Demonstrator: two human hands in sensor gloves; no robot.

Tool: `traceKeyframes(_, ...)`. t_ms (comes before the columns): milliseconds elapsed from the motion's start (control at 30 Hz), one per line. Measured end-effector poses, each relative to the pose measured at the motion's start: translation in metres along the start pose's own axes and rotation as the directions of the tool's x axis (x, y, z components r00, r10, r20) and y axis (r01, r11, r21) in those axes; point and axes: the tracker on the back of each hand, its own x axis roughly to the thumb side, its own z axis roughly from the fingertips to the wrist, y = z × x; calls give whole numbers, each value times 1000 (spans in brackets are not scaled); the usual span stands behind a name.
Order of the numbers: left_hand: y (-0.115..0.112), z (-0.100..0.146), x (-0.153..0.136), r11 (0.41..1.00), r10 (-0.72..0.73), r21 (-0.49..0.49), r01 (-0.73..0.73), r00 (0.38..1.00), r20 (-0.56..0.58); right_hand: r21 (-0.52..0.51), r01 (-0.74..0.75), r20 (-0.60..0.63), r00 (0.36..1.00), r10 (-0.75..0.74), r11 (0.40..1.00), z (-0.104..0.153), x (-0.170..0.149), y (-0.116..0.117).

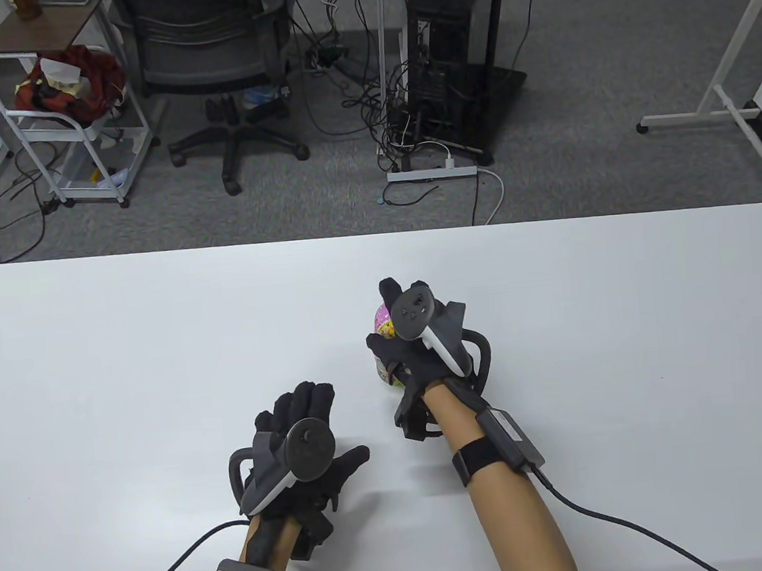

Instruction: Nest individual Russian dolls into a nested set

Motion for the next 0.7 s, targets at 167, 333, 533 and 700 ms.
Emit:
traceKeyframes(167, 9, 9, 11, 999, 18, 46, -20, 999, 47, -79, 83, 219, 974, -64, 993, 42, -11, -38)
traceKeyframes(333, 12, 16, 23, 997, -22, 82, 15, 996, 90, -187, 35, 382, 923, 40, 982, 97, -32, -54)
traceKeyframes(533, -3, 14, 33, 985, -170, 60, 164, 980, 106, -267, -139, 371, 898, 235, 954, 132, -74, -35)
traceKeyframes(700, -17, 10, 37, 948, -315, -9, 317, 946, 69, -216, -495, 262, 801, 539, 841, 130, -97, -5)
